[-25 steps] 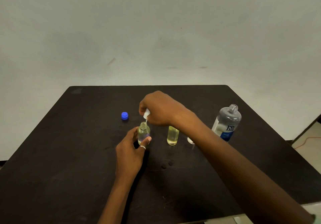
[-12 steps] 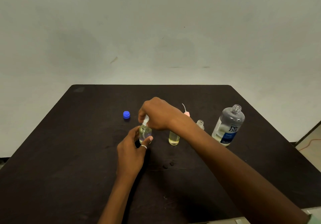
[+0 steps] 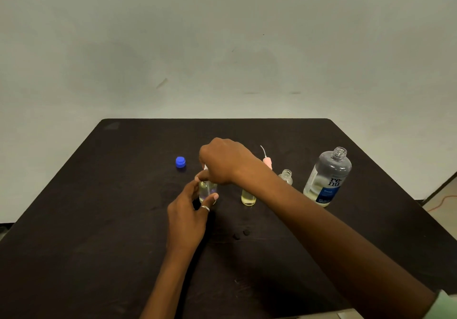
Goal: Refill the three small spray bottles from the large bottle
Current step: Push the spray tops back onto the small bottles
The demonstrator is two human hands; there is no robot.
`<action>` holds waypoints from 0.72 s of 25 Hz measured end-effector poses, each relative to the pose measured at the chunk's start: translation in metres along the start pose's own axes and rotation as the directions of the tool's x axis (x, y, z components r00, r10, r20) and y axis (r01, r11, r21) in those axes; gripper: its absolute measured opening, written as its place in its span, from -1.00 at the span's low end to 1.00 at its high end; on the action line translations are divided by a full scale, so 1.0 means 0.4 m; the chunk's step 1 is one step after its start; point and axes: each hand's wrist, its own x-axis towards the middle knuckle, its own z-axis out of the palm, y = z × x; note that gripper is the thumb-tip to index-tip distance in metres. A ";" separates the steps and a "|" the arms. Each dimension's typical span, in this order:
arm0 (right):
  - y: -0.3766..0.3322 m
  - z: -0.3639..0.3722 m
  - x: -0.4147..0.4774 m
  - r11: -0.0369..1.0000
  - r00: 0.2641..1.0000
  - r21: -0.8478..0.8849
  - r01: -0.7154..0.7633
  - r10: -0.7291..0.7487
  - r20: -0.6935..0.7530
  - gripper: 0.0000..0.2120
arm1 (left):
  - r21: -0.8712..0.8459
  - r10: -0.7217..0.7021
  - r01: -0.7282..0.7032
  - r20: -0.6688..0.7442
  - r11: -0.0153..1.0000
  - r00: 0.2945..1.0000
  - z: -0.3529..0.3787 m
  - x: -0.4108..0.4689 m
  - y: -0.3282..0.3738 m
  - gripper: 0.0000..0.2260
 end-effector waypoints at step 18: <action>0.019 0.019 -0.033 0.989 0.998 0.136 0.064 -0.060 -0.035 -0.75 | 0.029 0.003 -0.003 0.010 1.000 1.000 0.002 -0.007 0.013 -0.58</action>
